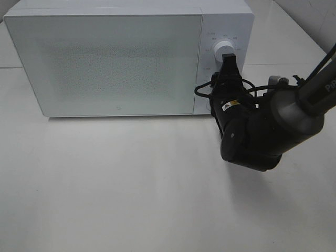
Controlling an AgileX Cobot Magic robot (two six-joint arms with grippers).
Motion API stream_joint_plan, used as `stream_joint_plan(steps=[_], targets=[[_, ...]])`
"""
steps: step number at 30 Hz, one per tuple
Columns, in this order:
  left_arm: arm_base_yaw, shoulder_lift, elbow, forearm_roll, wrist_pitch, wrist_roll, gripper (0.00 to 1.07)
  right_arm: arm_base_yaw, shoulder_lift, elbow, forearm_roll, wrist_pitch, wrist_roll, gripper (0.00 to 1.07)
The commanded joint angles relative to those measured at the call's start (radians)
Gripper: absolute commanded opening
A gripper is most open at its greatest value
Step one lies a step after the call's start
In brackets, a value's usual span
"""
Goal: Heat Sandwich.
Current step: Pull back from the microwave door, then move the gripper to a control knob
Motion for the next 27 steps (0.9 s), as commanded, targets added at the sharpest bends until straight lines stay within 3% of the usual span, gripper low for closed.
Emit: stream_joint_plan(steps=[1, 19, 27], targets=[[0.003, -0.019, 0.000, -0.004, -0.010, -0.001, 0.98, -0.008, -0.006, -0.013, -0.022, -0.042, 0.118, 0.07], [0.003, -0.019, 0.000, -0.004, -0.010, -0.001, 0.98, -0.008, -0.006, -0.013, -0.034, -0.049, 0.086, 0.11], [0.003, -0.019, 0.000, -0.004, -0.010, -0.001, 0.98, -0.008, -0.006, -0.013, -0.030, -0.052, 0.087, 0.20]])
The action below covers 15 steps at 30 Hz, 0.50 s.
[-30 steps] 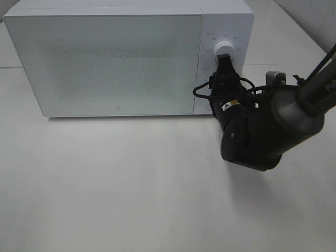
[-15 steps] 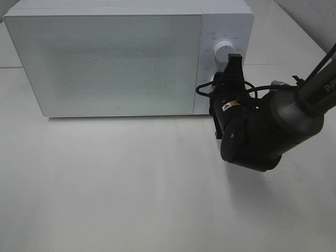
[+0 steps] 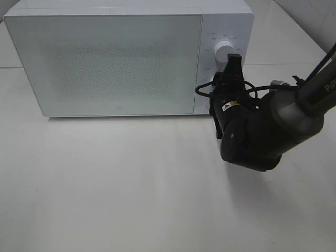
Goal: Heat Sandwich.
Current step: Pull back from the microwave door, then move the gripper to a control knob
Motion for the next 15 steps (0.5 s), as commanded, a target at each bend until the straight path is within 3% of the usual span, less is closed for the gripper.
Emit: stream_joint_plan(steps=[1, 5, 9, 10, 12, 15], targets=[[0.003, -0.019, 0.000, -0.004, -0.010, -0.001, 0.98, -0.008, -0.007, -0.013, -0.030, -0.047, -0.008, 0.23], [0.003, -0.019, 0.000, -0.004, -0.010, -0.001, 0.98, -0.008, -0.007, -0.013, -0.005, -0.049, 0.009, 0.35], [0.003, -0.019, 0.000, -0.004, -0.010, -0.001, 0.98, -0.008, -0.007, -0.013, 0.028, -0.049, -0.002, 0.60], [0.003, -0.019, 0.000, -0.004, -0.010, -0.001, 0.98, -0.008, -0.007, -0.013, 0.028, -0.049, -0.002, 0.60], [0.003, -0.019, 0.000, -0.004, -0.010, -0.001, 0.98, -0.008, -0.007, -0.013, 0.028, -0.049, -0.002, 0.73], [0.003, -0.019, 0.000, -0.004, -0.010, -0.001, 0.98, -0.008, -0.007, -0.013, 0.028, -0.049, -0.002, 0.78]])
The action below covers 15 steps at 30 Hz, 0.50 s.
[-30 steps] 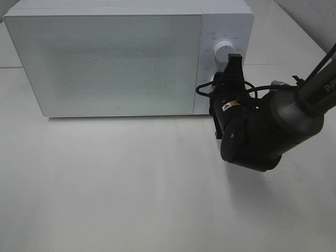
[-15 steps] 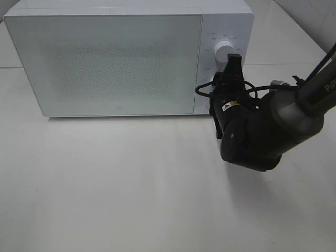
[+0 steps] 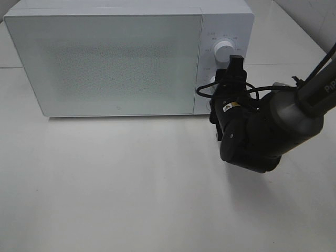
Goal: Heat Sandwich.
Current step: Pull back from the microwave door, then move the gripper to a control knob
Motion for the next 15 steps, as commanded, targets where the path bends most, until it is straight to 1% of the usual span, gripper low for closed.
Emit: stream_joint_plan(steps=[1, 6, 15], targets=[[0.003, -0.019, 0.000, -0.004, -0.010, -0.001, 0.98, -0.011, -0.007, -0.016, -0.009, -0.049, -0.004, 0.79], [0.003, -0.019, 0.000, -0.004, -0.010, -0.001, 0.98, -0.011, -0.010, -0.012, -0.016, -0.049, -0.014, 0.76], [0.003, -0.019, 0.000, -0.004, -0.010, -0.001, 0.98, -0.009, -0.042, -0.008, -0.072, -0.012, -0.080, 0.76]])
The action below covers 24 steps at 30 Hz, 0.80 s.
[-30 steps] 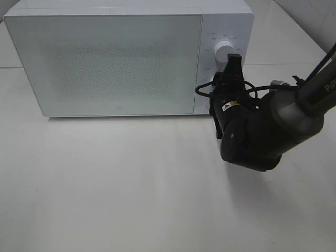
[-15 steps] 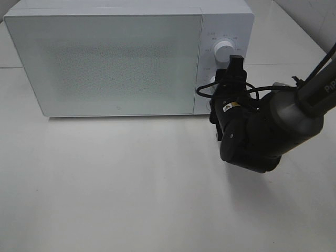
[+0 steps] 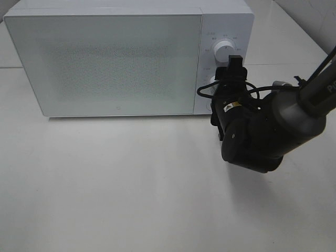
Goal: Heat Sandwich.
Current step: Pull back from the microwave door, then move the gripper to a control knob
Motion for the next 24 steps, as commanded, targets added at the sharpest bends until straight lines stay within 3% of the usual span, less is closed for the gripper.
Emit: stream_joint_plan(steps=[1, 11, 18, 24], targets=[[0.003, -0.019, 0.000, -0.004, -0.010, -0.001, 0.98, -0.009, -0.040, -0.009, -0.064, 0.000, -0.047, 0.76], [0.003, -0.019, 0.000, -0.004, -0.010, -0.001, 0.98, -0.012, -0.142, 0.120, -0.117, 0.135, -0.151, 0.76], [0.003, -0.019, 0.000, -0.004, -0.010, -0.001, 0.98, -0.025, -0.249, 0.146, -0.155, 0.422, -0.437, 0.75], [0.003, -0.019, 0.000, -0.004, -0.010, -0.001, 0.98, -0.102, -0.324, 0.141, -0.275, 0.670, -0.654, 0.75]])
